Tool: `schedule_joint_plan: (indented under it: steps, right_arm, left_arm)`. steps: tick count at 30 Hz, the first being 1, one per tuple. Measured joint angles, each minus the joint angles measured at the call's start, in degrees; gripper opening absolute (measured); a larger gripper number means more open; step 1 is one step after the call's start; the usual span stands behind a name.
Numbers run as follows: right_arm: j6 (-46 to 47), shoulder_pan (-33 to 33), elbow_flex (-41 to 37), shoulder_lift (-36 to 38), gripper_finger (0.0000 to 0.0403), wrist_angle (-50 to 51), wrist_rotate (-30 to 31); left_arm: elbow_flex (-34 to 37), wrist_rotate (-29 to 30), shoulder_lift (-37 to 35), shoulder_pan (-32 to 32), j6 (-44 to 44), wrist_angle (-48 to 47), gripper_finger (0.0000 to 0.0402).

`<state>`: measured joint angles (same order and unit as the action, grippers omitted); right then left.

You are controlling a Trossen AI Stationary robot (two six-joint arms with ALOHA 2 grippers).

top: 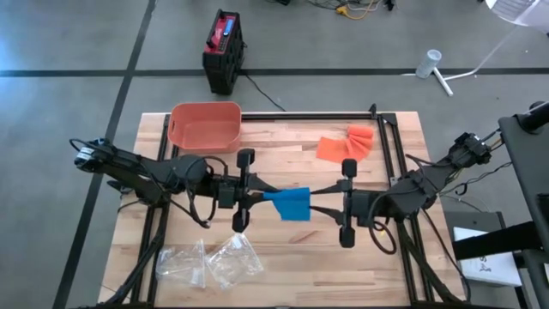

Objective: Roll bandage
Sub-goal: Roll the blue bandage

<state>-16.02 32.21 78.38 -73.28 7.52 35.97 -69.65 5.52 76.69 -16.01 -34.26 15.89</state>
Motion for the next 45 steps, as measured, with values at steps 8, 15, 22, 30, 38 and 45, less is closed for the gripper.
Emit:
schedule_joint_plan:
  steps: [8, 15, 22, 30, 38, 45]
  right_arm:
    - [-0.6, -0.5, 0.0, -1.2, 0.0113, -1.0, -3.3]
    - [-2.4, -3.0, 0.1, -3.0, 0.0092, -3.6, -3.4]
    - [-7.0, -3.5, 0.1, -3.2, 0.0029, -4.2, -3.9]
    - [-15.1, -3.4, 0.0, -2.6, 0.0005, -1.5, -6.1]
    - [-17.1, -3.0, 0.0, -1.4, 0.0004, -0.6, -6.6]
    - [-15.4, -3.5, 0.0, -1.6, 0.0003, -0.8, -16.3]
  left_arm:
    - [0.0, -0.3, 0.0, -0.1, 0.0, 0.0, 0.002]
    - [0.1, 0.0, 0.0, 0.0, 0.4, -1.0, 0.0024]
    - [0.7, 0.0, -0.1, 0.0, 3.5, -2.1, 0.0032]
    - [1.1, 15.0, -1.6, -1.5, 10.0, -14.9, 0.0119]
    - [3.9, 8.2, -1.6, -2.0, 15.3, -10.7, 0.0234]
    - [9.4, 9.9, 0.0, -0.8, 15.6, 5.3, 0.0267]
